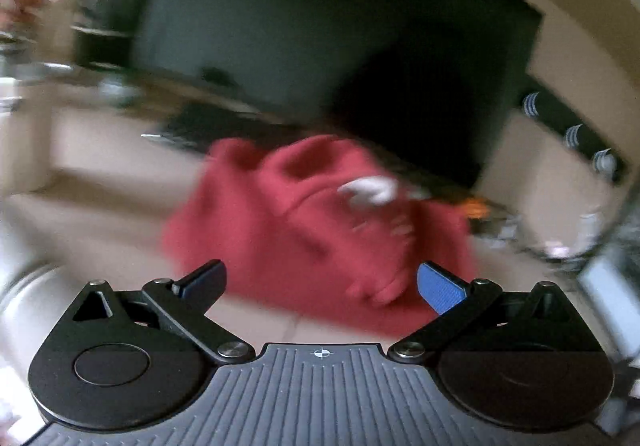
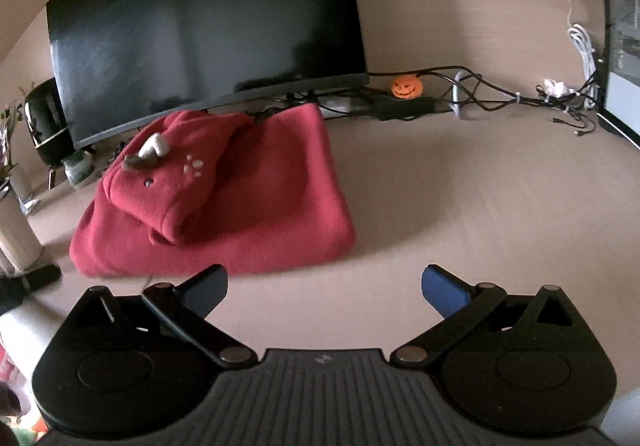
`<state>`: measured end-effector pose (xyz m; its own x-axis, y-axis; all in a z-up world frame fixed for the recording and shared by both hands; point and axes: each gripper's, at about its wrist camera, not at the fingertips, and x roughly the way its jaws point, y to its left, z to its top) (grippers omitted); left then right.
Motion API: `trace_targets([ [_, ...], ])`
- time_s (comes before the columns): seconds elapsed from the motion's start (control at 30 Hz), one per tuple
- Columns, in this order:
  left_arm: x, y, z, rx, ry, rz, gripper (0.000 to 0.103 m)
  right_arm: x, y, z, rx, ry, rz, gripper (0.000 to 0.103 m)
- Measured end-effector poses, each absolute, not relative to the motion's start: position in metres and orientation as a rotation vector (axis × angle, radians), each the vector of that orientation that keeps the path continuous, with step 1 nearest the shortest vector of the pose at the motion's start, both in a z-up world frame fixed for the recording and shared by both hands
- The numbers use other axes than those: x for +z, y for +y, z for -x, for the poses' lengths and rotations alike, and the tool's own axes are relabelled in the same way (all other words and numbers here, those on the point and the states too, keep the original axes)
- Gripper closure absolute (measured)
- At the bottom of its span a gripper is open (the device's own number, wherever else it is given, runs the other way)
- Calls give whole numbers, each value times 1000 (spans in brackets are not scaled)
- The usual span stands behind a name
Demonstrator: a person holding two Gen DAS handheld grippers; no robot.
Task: Fold clothes
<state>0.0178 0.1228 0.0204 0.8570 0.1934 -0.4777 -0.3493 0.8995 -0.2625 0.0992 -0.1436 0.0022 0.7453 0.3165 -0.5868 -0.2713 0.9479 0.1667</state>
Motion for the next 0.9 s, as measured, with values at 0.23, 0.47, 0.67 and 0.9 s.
trace_targets([
  [0.23, 8, 89, 10, 299, 547, 277, 0, -4, -158, -81, 363, 670, -36, 0],
  [0.47, 9, 61, 22, 249, 537, 238, 0, 1, -163, -63, 350, 614, 19, 0],
  [0.67, 8, 57, 28, 234, 553, 241, 0, -1, -161, -57, 370, 638, 17, 0],
  [0.9, 4, 60, 36, 230, 568, 242, 0, -4, -156, -53, 373, 645, 11, 0],
])
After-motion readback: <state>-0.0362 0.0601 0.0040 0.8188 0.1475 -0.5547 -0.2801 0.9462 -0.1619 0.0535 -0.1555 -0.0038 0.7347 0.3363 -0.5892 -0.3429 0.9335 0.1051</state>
